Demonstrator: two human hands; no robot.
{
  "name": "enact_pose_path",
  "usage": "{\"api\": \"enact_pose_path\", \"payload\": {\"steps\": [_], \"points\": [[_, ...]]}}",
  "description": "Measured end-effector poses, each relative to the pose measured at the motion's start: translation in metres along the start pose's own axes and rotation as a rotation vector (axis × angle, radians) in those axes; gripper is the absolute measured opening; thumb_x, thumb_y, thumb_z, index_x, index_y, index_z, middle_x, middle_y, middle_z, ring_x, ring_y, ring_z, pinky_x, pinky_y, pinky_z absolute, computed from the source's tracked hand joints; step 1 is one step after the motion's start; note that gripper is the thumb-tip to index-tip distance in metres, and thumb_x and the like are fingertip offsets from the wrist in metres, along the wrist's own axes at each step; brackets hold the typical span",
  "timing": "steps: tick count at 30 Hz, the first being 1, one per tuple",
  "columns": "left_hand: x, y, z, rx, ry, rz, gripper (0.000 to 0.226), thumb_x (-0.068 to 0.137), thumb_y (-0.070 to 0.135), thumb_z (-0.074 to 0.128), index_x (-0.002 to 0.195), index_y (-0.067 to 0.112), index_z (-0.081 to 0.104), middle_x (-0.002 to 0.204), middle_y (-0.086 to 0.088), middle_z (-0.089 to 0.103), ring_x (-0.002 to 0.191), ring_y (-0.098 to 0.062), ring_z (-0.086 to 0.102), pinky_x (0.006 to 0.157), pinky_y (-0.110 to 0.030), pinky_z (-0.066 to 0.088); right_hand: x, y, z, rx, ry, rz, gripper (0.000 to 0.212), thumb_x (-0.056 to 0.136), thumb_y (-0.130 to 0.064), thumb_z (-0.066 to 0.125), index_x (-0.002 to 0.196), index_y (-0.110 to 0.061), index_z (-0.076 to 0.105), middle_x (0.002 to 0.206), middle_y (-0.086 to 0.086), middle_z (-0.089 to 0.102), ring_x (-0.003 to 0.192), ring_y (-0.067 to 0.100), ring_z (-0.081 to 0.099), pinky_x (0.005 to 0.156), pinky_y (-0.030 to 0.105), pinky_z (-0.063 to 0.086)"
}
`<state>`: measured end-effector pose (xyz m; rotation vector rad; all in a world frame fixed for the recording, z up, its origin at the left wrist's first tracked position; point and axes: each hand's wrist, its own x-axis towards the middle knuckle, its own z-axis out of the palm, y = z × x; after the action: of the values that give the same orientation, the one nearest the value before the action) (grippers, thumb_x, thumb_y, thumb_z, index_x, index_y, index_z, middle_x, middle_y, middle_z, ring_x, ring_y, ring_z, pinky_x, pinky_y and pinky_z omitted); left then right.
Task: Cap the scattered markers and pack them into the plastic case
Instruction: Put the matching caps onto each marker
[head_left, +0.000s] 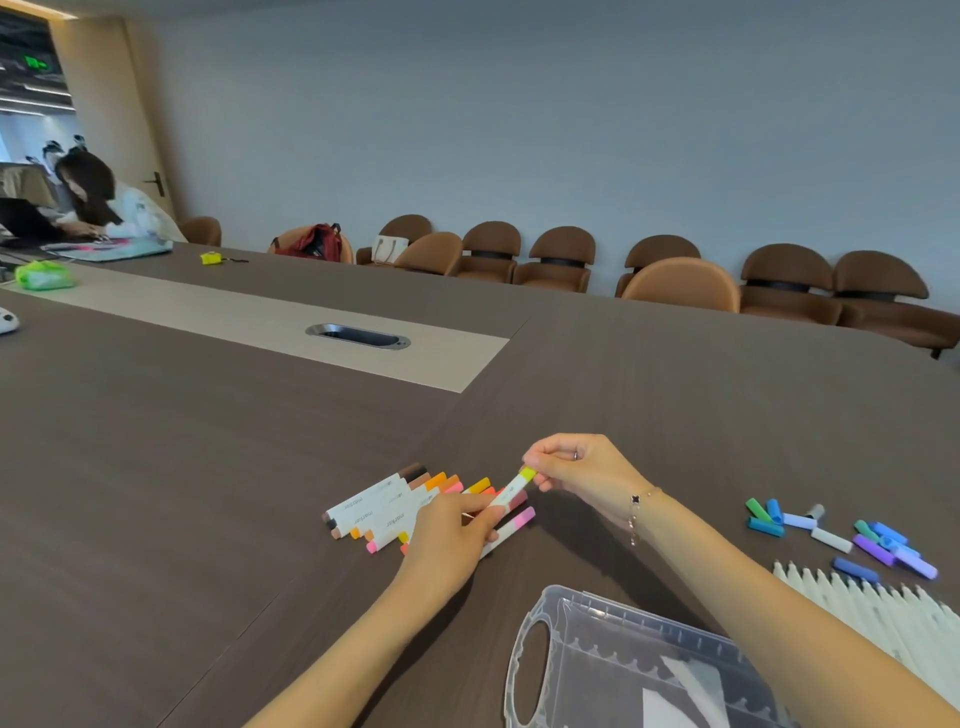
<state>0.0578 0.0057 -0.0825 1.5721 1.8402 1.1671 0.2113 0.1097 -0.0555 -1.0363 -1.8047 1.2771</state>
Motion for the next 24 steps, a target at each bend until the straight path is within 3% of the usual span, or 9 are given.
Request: {"api": "enact_pose_path", "payload": {"steps": [2, 5, 8, 12, 17, 21, 24], "points": [[0.001, 0.002, -0.002, -0.018, 0.013, -0.014, 0.025, 0.095, 0.027, 0.054, 0.114, 0.020, 0.069, 0.076, 0.004, 0.066, 0.065, -0.008, 0.058, 0.065, -0.019, 0.044, 0.002, 0.000, 0.001, 0.022, 0.012, -0.003, 0.013, 0.086, -0.019, 0.067, 0.095, -0.011, 0.073, 0.075, 0.002, 0.069, 0.067, 0.010, 0.064, 0.068, 0.019, 0.054], [0.002, 0.005, -0.003, 0.078, -0.019, 0.003, 0.022, 0.092, 0.031, 0.057, 0.103, 0.022, 0.074, 0.077, 0.003, 0.071, 0.061, -0.007, 0.056, 0.058, -0.017, 0.041, 0.002, 0.004, 0.001, 0.007, -0.017, 0.022, 0.016, 0.087, -0.021, 0.065, 0.097, -0.012, 0.073, 0.084, 0.003, 0.071, 0.070, 0.010, 0.064, 0.067, 0.017, 0.053], [-0.001, 0.006, 0.002, 0.224, -0.055, 0.035, 0.022, 0.089, 0.034, 0.061, 0.099, 0.021, 0.076, 0.081, 0.004, 0.071, 0.068, -0.009, 0.061, 0.063, -0.017, 0.048, 0.000, 0.015, 0.000, -0.190, -0.021, 0.028, 0.021, 0.091, -0.029, 0.059, 0.103, -0.017, 0.071, 0.098, -0.002, 0.069, 0.085, 0.012, 0.064, 0.068, 0.015, 0.053], [-0.006, 0.002, 0.007, 0.351, -0.023, 0.096, 0.024, 0.087, 0.036, 0.061, 0.090, 0.017, 0.075, 0.077, -0.001, 0.069, 0.072, -0.012, 0.063, 0.068, -0.028, 0.053, -0.024, 0.019, -0.023, -0.309, 0.102, 0.065, 0.024, 0.096, -0.026, 0.050, 0.110, -0.014, 0.066, 0.105, -0.002, 0.064, 0.092, 0.013, 0.060, 0.074, 0.021, 0.051], [-0.006, -0.003, 0.014, 0.501, 0.024, 0.188, 0.027, 0.081, 0.038, 0.069, 0.099, 0.019, 0.071, 0.071, 0.003, 0.063, 0.068, -0.011, 0.058, 0.061, -0.025, 0.044, -0.086, 0.013, -0.075, -0.506, 0.150, 0.052, 0.025, 0.097, -0.025, 0.047, 0.108, -0.016, 0.069, 0.110, -0.004, 0.065, 0.097, 0.010, 0.057, 0.087, 0.023, 0.047], [0.000, -0.001, 0.024, 0.569, 0.059, 0.202, 0.036, 0.079, 0.041, 0.070, 0.105, 0.016, 0.066, 0.071, 0.004, 0.060, 0.067, -0.015, 0.057, 0.062, -0.029, 0.046, -0.145, 0.010, -0.128, -0.567, 0.224, 0.061, 0.023, 0.096, -0.027, 0.049, 0.101, -0.019, 0.071, 0.095, -0.014, 0.065, 0.085, -0.001, 0.058, 0.075, 0.011, 0.041], [0.002, 0.004, 0.028, 0.570, 0.057, 0.175, 0.028, 0.080, 0.035, 0.070, 0.099, 0.015, 0.069, 0.072, 0.002, 0.057, 0.069, -0.016, 0.053, 0.062, -0.030, 0.042, -0.185, 0.012, -0.168, -0.539, 0.306, 0.104, 0.021, 0.096, -0.027, 0.051, 0.095, -0.019, 0.071, 0.079, -0.014, 0.062, 0.066, 0.003, 0.052, 0.062, 0.014, 0.039]]}}
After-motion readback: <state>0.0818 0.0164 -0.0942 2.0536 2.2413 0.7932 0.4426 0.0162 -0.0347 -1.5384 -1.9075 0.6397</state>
